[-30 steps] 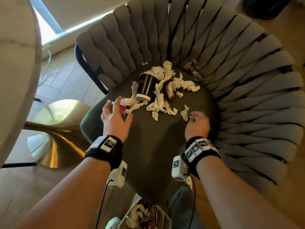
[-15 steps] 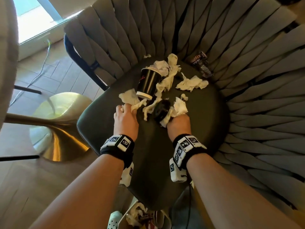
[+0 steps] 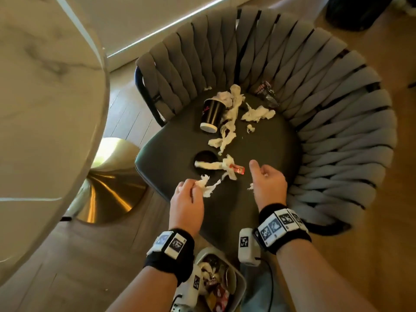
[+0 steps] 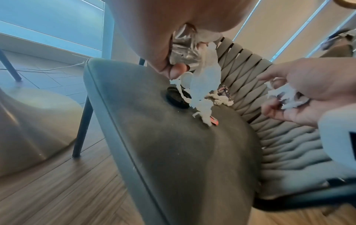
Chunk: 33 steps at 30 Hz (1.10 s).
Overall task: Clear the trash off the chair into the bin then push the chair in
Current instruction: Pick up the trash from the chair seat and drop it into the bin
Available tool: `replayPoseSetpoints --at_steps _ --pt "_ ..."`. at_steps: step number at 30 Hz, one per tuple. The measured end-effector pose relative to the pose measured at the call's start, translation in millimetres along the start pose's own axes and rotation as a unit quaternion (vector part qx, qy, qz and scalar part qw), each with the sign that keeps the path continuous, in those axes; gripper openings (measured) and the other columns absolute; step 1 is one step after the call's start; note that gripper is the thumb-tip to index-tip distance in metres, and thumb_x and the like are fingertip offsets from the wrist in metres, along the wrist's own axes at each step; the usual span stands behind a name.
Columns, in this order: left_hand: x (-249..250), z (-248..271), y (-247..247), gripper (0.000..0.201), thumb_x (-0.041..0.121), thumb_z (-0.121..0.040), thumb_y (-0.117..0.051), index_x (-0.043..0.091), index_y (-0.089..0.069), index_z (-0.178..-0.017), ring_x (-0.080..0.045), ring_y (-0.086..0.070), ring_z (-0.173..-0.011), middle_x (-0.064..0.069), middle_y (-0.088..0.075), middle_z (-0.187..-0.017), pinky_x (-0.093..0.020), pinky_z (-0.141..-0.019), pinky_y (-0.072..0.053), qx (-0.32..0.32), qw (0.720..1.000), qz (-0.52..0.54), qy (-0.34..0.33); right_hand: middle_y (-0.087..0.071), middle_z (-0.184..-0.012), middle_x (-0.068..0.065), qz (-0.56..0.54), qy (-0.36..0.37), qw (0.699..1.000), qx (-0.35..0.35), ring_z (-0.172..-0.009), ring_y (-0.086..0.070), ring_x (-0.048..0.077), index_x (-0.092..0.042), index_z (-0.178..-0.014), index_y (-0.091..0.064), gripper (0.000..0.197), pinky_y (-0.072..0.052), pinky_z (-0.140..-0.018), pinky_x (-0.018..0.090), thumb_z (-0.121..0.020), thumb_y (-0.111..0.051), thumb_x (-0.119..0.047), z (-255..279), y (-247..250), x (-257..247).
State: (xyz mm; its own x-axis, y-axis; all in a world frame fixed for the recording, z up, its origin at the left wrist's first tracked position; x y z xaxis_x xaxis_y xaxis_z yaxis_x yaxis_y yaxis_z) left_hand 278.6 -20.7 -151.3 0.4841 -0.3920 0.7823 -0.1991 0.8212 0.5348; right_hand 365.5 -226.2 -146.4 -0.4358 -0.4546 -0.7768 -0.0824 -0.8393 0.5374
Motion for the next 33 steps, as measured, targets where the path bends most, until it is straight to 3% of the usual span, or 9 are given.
replayPoseSetpoints --at_steps 4,8,12,17,20,23,26,29,33 --pt "-11 49 6 0.022 0.046 -0.098 -0.054 0.027 -0.061 -0.092 -0.007 -0.056 -0.082 0.007 -0.058 -0.091 -0.022 -0.07 -0.045 -0.044 0.999 0.001 -0.016 -0.058 -0.05 0.006 -0.051 -0.025 0.998 0.009 -0.055 -0.066 0.025 -0.015 -0.053 -0.042 0.045 -0.056 -0.064 0.043 -0.09 -0.064 -0.028 53 16 19" --pt "-44 113 4 0.013 0.039 -0.094 -0.062 0.029 -0.06 -0.086 -0.005 -0.058 -0.079 0.008 -0.061 -0.088 -0.02 -0.067 -0.044 -0.1 0.995 0.0 -0.009 -0.037 -0.046 -0.002 -0.066 -0.049 0.997 -0.015 -0.048 -0.042 0.024 -0.021 -0.053 -0.038 0.045 -0.044 -0.053 0.04 -0.088 -0.066 -0.027 119 27 54" --pt "-103 173 -15 0.017 0.036 -0.093 -0.064 0.033 -0.05 -0.084 -0.003 -0.061 -0.078 0.008 -0.063 -0.09 -0.015 -0.063 -0.045 -0.164 0.984 -0.033 0.066 -0.043 -0.059 0.001 0.015 -0.076 0.992 -0.098 -0.053 -0.041 0.016 -0.011 -0.067 -0.051 0.035 -0.041 -0.055 0.035 -0.093 -0.063 -0.033 187 21 118" --pt "-185 216 -57 0.033 0.027 -0.096 -0.062 0.033 -0.05 -0.126 -0.013 -0.064 -0.099 0.009 -0.062 -0.11 -0.017 -0.069 -0.045 -0.19 0.965 -0.094 0.158 -0.064 -0.077 0.0 0.087 -0.152 0.955 -0.241 -0.067 -0.06 0.014 -0.018 -0.079 -0.058 0.03 -0.047 -0.062 0.028 -0.096 -0.055 -0.043 236 -21 232" --pt "-231 221 -85 0.031 0.025 -0.099 -0.053 0.021 -0.055 -0.13 -0.019 -0.06 -0.105 -0.002 -0.062 -0.122 -0.023 -0.077 -0.04 -0.195 0.954 -0.158 0.161 -0.065 -0.102 0.0 0.146 -0.144 0.935 -0.29 -0.087 -0.063 0.012 -0.025 -0.093 -0.063 0.027 -0.051 -0.073 0.029 -0.092 -0.053 -0.051 242 -51 288" --pt "-269 223 -116 0.05 0.048 -0.092 -0.046 0.027 -0.051 -0.138 -0.021 -0.052 -0.107 -0.005 -0.05 -0.14 -0.028 -0.085 -0.043 -0.264 0.924 -0.22 0.17 -0.058 -0.126 0.001 0.16 -0.132 0.92 -0.334 -0.113 -0.058 0.019 -0.032 -0.123 -0.062 0.037 -0.047 -0.099 0.037 -0.097 -0.045 -0.052 242 -69 319" --pt "-287 223 -128 0.079 0.065 -0.084 -0.054 0.035 -0.032 -0.153 -0.025 -0.058 -0.118 -0.007 -0.043 -0.147 -0.031 -0.088 -0.049 -0.27 0.917 -0.208 0.207 -0.061 -0.131 0.004 0.176 -0.118 0.914 -0.347 -0.111 -0.058 0.02 -0.028 -0.131 -0.061 0.037 -0.041 -0.091 0.029 -0.104 -0.037 -0.04 229 -70 326" --pt "-280 222 -120 0.076 0.067 -0.084 -0.052 0.033 -0.039 -0.151 -0.021 -0.064 -0.113 -0.006 -0.057 -0.138 -0.038 -0.092 -0.055 -0.243 0.925 -0.195 0.219 -0.068 -0.115 0.0 0.205 -0.095 0.92 -0.321 -0.094 -0.059 0.015 -0.028 -0.114 -0.067 0.032 -0.045 -0.084 0.029 -0.105 -0.037 -0.035 222 -60 320" --pt "-242 219 -91 0.035 0.048 -0.096 -0.052 0.026 -0.066 -0.12 -0.005 -0.066 -0.08 0.009 -0.069 -0.093 -0.026 -0.07 -0.056 -0.197 0.948 -0.151 0.197 -0.07 -0.092 -0.006 0.171 -0.103 0.939 -0.281 -0.087 -0.066 0.014 -0.027 -0.095 -0.067 0.026 -0.057 -0.083 0.039 -0.102 -0.044 -0.038 220 -37 282"
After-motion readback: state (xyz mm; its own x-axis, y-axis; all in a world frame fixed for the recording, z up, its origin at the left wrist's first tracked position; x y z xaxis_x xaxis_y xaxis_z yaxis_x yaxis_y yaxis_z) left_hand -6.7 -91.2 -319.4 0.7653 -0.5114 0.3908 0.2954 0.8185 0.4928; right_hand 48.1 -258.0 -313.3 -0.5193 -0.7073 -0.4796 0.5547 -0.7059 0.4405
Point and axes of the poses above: each hand's wrist, its own z-axis away from the middle knuckle, its own y-axis out of the back of the hand, x = y × z, the point moved 5 cm from there along -z, towards the middle knuckle
